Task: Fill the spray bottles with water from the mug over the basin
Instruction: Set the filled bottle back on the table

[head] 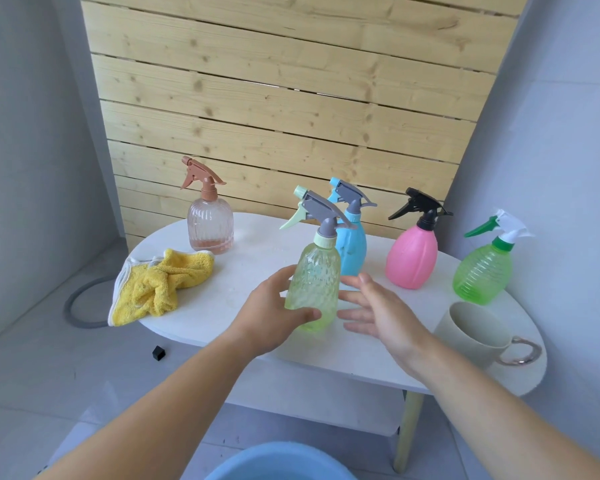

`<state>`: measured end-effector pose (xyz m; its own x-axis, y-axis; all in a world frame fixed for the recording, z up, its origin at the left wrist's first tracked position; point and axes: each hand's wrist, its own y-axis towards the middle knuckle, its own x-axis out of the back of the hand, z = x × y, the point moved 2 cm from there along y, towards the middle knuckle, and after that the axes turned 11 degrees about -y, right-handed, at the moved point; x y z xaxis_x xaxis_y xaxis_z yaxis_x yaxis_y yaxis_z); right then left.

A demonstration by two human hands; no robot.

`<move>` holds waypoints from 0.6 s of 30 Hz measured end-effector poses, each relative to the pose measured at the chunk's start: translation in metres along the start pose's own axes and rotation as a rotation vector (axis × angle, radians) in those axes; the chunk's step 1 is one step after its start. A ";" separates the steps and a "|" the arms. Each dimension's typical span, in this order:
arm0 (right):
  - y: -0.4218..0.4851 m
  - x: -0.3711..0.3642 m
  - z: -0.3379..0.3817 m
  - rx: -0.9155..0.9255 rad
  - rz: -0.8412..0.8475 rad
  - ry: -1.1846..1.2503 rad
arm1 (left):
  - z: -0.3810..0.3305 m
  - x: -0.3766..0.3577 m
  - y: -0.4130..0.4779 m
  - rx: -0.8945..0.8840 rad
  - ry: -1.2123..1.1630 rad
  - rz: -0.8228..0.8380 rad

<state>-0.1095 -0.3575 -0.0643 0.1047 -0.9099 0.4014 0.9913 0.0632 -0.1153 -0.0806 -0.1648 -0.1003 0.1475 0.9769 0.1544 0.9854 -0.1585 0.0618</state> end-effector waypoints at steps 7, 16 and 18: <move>0.015 -0.022 0.012 0.011 0.099 0.144 | 0.002 0.015 0.013 -0.010 -0.049 -0.091; 0.084 -0.062 0.040 0.030 0.157 0.240 | -0.002 0.065 0.074 0.018 0.044 -0.177; 0.096 -0.067 0.041 0.024 0.153 0.252 | 0.001 0.070 0.087 0.021 0.051 -0.176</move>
<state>-0.0176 -0.2734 -0.0652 0.2326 -0.9620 0.1427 0.9676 0.2141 -0.1340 0.0154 -0.1101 -0.0847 -0.0318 0.9807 0.1928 0.9973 0.0183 0.0713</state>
